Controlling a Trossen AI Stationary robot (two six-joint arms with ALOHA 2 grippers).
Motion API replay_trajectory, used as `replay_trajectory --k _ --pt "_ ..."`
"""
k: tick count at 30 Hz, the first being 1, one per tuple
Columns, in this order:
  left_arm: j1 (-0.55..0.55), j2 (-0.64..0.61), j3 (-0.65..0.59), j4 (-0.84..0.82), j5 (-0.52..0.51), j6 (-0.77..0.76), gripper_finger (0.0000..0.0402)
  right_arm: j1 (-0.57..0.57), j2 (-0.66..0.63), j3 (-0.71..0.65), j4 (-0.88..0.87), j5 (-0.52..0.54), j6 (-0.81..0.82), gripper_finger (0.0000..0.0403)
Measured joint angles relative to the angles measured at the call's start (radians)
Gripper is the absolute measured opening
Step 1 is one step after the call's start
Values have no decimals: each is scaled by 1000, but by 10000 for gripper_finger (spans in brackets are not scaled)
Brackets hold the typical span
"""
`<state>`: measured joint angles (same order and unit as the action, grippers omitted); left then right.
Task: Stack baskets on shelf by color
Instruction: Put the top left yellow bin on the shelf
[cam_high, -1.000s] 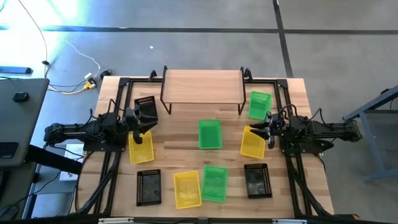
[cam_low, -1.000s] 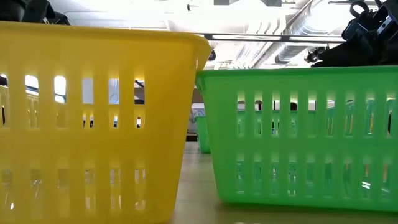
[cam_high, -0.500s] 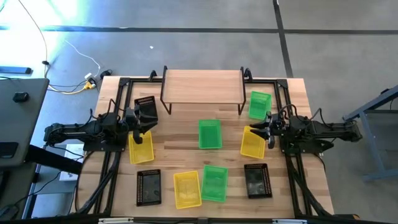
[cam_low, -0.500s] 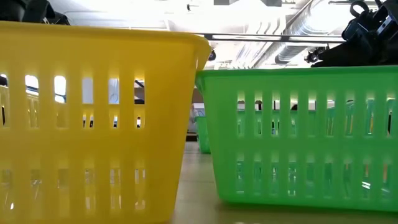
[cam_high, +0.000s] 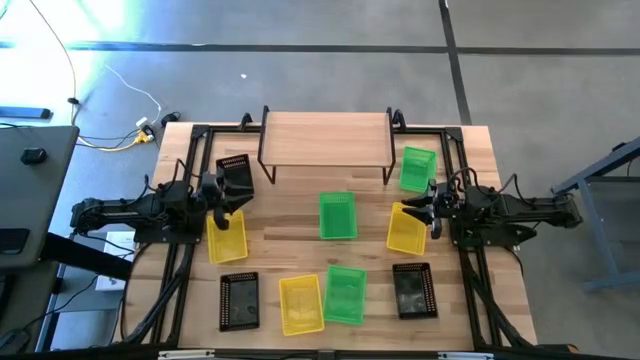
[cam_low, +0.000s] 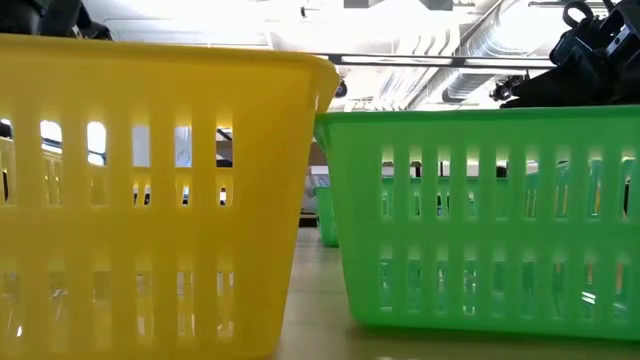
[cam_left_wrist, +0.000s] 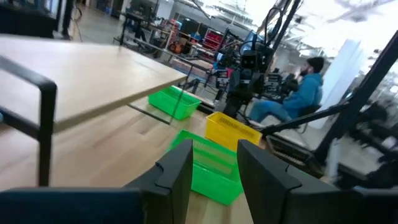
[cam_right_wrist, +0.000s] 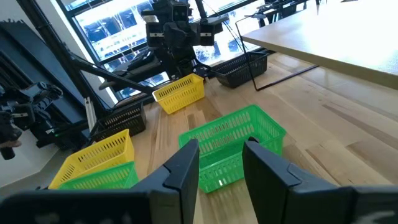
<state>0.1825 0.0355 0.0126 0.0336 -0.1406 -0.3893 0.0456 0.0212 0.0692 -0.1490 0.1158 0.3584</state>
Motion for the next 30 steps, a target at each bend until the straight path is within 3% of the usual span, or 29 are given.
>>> replay_trajectory --k 5,13,21,24,30 --pt "0 0 0 -2 0 -114 117 0 0 0 0 0 0 110" --pt "0 0 0 -3 -1 -134 121 0 0 0 0 0 0 110" --pt "0 0 0 -3 -1 -268 165 0 0 0 0 0 0 110" --pt "0 0 0 -4 20 -349 173 0 0 0 0 0 0 110" --pt "0 0 0 31 81 -359 171 0 0 0 0 0 0 110"
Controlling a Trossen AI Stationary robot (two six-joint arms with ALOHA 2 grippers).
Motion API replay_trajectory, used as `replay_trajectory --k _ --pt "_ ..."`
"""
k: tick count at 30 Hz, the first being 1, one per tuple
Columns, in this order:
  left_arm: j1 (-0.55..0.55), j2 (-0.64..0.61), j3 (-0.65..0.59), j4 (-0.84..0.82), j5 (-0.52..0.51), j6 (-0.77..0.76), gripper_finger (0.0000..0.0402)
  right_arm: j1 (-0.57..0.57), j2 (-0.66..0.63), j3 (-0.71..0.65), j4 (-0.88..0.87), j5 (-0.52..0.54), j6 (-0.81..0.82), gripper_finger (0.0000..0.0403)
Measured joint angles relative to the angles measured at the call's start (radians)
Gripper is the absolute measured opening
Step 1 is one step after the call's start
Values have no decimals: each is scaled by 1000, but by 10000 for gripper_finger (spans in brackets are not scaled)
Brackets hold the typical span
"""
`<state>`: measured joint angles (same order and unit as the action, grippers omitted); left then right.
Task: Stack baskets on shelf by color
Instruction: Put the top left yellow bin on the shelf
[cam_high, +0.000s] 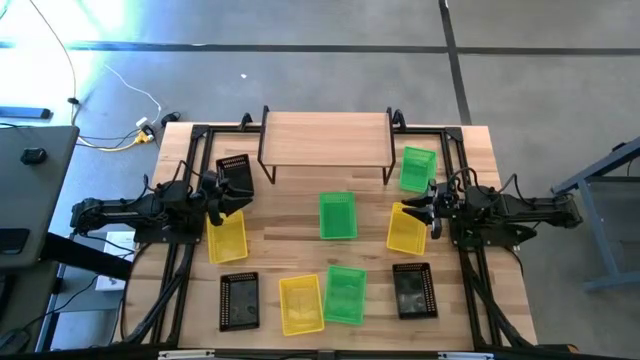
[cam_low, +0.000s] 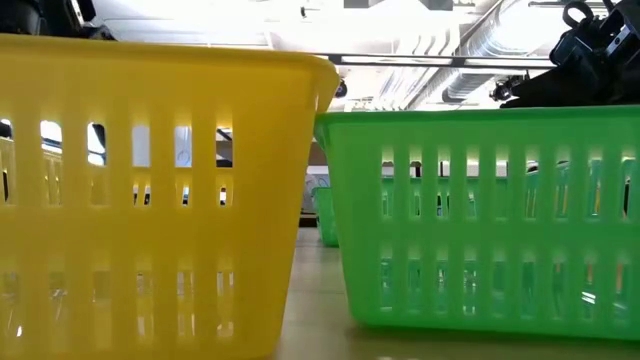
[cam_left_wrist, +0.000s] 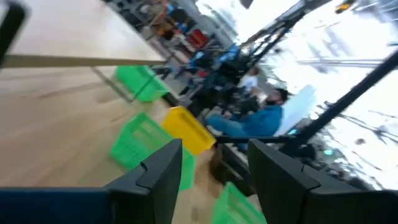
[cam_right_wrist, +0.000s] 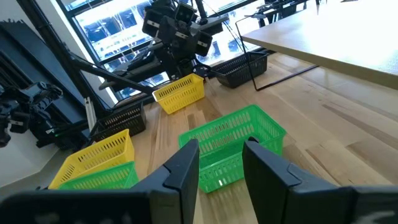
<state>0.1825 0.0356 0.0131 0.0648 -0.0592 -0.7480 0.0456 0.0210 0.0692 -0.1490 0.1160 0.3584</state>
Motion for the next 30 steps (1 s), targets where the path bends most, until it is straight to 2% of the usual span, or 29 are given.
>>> replay_trajectory --k 8,13,18,22,30 --pt "0 1 95 -6 106 100 168 0 0 0 0 0 0 110" --pt "0 28 196 -70 109 140 167 0 0 0 0 0 0 110" --pt "0 117 332 -154 109 181 167 0 0 0 0 0 0 110" --pt "0 212 460 -280 110 235 167 0 0 0 0 0 0 110" --pt "0 419 722 -670 138 315 167 0 0 0 0 0 0 110"
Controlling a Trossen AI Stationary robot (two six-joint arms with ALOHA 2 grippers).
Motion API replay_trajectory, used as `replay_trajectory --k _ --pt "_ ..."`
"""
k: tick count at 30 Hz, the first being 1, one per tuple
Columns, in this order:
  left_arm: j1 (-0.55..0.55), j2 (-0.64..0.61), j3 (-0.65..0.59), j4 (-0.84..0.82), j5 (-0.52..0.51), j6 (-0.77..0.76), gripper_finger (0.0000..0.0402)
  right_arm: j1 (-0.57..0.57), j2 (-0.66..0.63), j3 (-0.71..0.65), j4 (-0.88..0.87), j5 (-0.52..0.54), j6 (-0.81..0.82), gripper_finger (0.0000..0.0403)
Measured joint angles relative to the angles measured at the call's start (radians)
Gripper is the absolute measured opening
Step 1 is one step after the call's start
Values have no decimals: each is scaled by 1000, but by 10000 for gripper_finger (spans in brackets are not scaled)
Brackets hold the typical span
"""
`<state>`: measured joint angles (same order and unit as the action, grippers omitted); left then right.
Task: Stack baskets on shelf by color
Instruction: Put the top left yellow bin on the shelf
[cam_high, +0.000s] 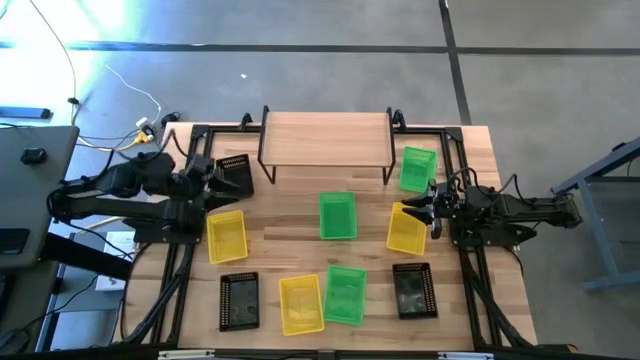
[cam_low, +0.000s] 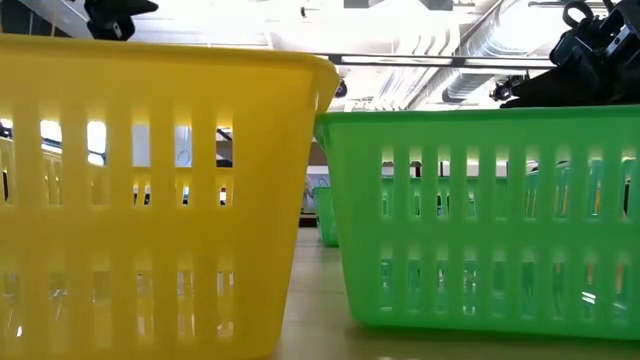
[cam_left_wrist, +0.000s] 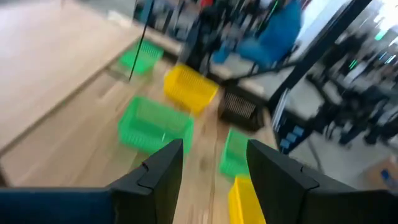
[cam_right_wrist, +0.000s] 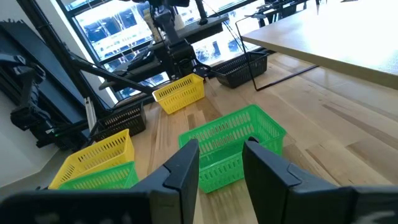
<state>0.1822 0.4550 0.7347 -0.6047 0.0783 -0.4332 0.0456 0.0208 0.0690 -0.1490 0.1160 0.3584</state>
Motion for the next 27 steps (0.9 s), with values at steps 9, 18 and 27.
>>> replay_trajectory --k 9,18,27 --pt "-47 181 160 -292 60 -23 167 0 0 0 0 0 0 110" --pt "-205 344 165 -448 43 -36 167 0 0 0 0 0 0 110" --pt "-391 481 165 -478 -13 -108 167 0 0 0 0 0 0 110"
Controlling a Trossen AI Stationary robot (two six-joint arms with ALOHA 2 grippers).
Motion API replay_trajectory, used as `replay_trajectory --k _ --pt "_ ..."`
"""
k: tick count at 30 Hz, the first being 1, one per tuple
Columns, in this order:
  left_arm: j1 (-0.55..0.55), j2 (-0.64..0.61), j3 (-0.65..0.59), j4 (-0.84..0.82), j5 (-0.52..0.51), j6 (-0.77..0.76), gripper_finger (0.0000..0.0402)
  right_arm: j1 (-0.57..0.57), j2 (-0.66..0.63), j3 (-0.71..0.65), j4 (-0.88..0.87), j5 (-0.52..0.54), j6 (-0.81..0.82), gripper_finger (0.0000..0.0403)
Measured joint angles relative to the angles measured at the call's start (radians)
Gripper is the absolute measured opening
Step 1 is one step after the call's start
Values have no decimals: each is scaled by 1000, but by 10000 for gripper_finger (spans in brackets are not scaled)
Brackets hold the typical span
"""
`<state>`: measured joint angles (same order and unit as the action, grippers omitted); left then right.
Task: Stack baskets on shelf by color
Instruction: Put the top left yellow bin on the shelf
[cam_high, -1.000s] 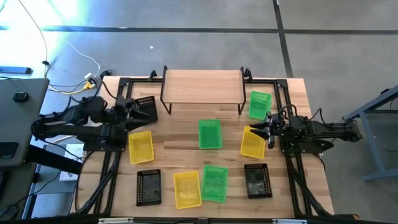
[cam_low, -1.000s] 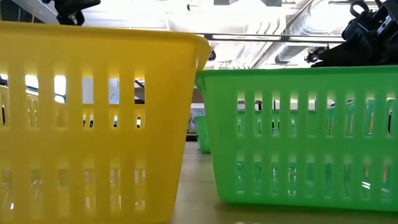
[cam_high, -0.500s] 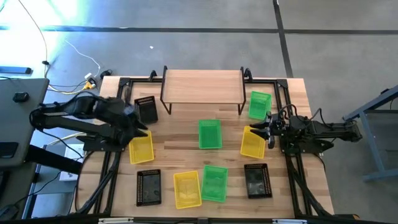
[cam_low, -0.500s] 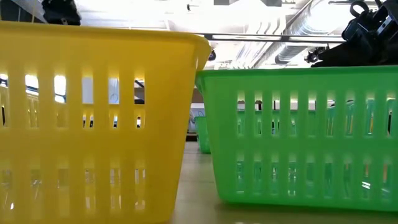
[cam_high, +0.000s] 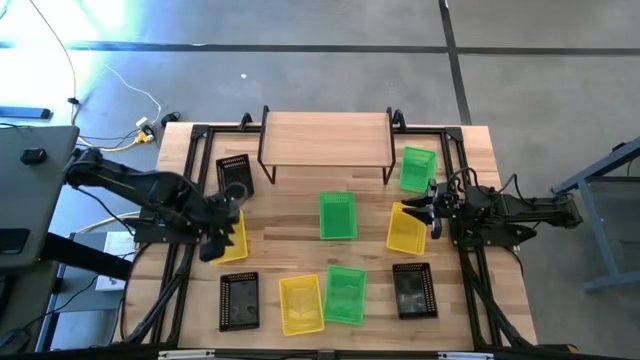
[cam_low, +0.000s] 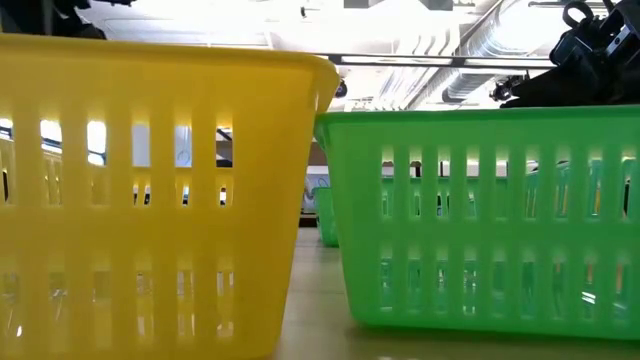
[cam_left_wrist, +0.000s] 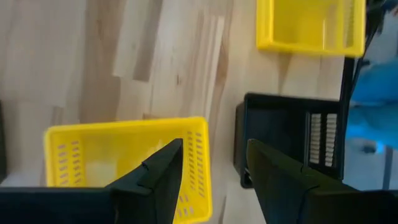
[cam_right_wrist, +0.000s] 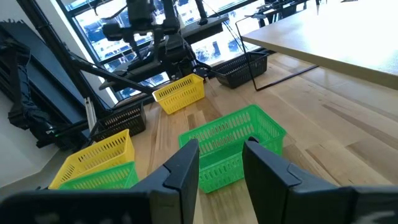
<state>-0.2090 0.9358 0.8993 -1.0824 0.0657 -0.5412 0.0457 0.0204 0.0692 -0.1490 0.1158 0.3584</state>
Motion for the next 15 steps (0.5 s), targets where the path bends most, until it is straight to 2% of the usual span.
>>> replay_trajectory --k 15 --pt "-196 220 0 1 -1 -86 167 0 0 0 0 0 0 110"
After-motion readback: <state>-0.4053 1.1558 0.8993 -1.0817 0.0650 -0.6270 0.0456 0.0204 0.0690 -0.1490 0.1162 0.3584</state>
